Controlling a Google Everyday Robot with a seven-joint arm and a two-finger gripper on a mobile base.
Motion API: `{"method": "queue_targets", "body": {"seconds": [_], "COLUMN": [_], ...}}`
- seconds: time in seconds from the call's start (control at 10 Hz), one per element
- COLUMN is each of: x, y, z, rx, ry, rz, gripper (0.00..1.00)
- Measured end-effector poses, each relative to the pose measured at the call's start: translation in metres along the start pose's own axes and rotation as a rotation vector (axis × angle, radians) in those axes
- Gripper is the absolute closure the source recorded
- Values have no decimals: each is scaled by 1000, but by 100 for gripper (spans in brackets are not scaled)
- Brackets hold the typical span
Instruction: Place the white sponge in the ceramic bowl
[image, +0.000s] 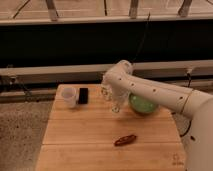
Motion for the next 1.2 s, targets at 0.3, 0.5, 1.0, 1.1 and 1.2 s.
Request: {"method": "queue_targets", "body": {"seconds": [0.3,0.5,1.0,1.1,1.2], "x": [21,35,62,66,69], "y": [15,34,58,59,62], "z": [-1,1,7,7,7], "rx": [20,22,42,46,54], "ry": [-13,-22,-42,-45,-49], "rz": [42,68,126,132,137], "gripper": [100,100,100,100,100]}}
